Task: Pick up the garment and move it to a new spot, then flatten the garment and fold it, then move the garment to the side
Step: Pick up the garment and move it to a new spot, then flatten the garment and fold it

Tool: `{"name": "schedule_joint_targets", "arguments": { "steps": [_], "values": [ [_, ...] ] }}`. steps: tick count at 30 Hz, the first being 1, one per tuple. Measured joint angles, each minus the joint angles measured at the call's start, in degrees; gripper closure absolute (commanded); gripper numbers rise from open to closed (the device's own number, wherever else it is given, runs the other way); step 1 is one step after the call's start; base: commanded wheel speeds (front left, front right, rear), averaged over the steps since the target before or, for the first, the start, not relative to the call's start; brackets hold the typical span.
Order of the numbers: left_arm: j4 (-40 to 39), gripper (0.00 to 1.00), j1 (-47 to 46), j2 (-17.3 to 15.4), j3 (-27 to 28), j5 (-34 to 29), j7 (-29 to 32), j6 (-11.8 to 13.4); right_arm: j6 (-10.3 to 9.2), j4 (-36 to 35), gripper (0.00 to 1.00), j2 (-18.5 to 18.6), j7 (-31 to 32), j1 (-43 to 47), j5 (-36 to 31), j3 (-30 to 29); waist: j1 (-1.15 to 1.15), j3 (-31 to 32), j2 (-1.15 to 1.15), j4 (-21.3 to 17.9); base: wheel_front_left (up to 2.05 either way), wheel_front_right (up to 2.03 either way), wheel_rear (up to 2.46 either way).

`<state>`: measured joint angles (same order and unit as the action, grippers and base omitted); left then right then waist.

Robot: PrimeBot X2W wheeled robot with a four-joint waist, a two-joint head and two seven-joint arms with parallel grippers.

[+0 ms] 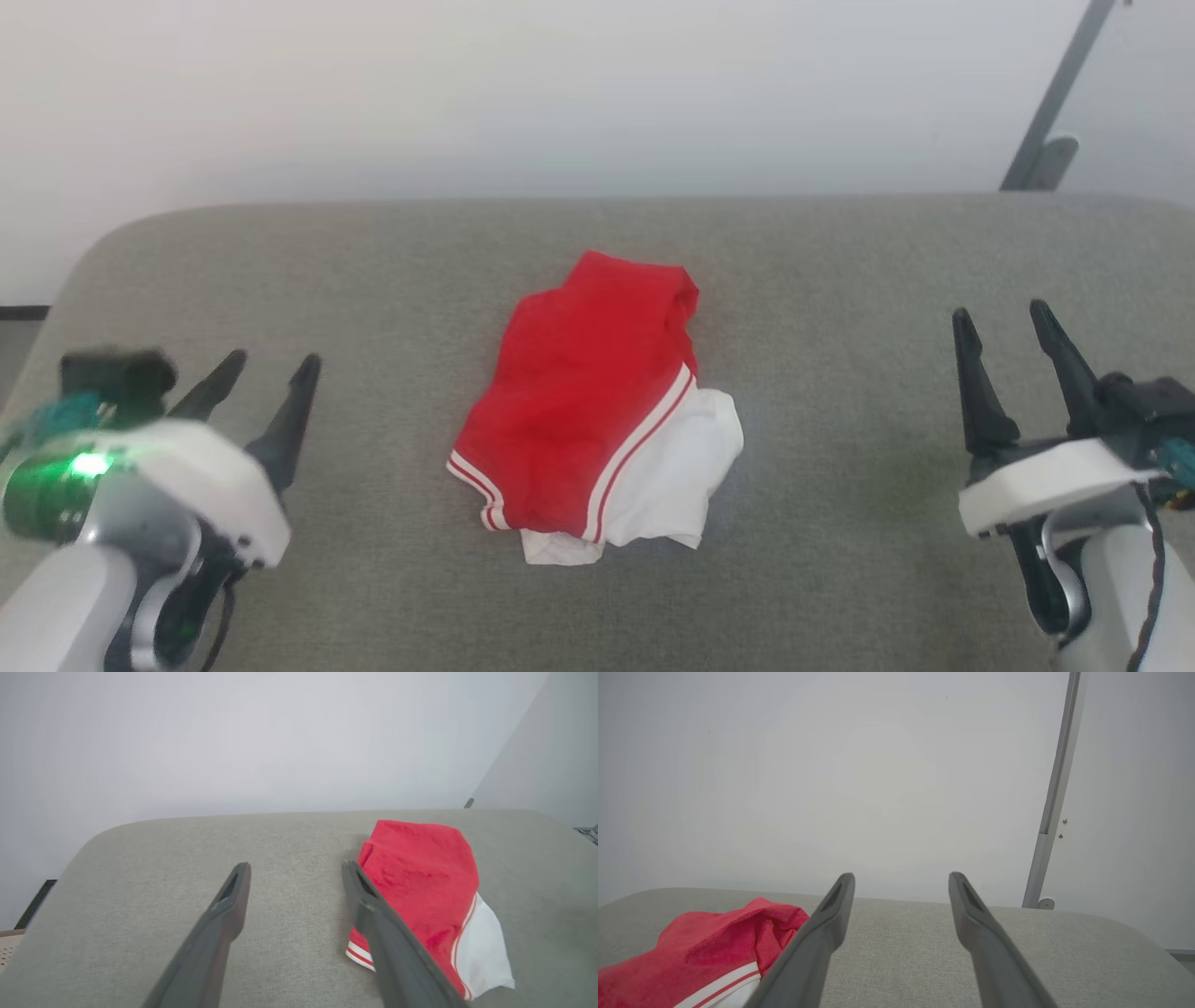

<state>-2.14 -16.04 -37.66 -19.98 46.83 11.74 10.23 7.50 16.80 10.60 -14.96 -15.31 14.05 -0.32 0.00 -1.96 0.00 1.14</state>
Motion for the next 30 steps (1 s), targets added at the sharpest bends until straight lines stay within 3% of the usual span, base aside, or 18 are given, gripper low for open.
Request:
{"name": "schedule_joint_targets", "arguments": {
  "steps": [14, 30],
  "values": [
    [4.34, 0.00, 16.74, -0.24, 9.21, 0.89, -21.86, -2.42, 0.00, -2.66, 0.00, -0.62, -0.09, 7.10, -1.22, -2.88, 0.00, 4.24, 0.00, 4.00, 0.00, 0.00, 0.00],
    [6.55, 0.00, 22.91, 1.70, 13.47, 1.21, -26.40, -6.24, 0.00, -3.96, 0.00, -1.36, -0.09, 10.33, -2.02, -3.71, 0.00, 4.38, 0.00, 4.96, 0.00, 0.00, 0.00]
  ]
}}
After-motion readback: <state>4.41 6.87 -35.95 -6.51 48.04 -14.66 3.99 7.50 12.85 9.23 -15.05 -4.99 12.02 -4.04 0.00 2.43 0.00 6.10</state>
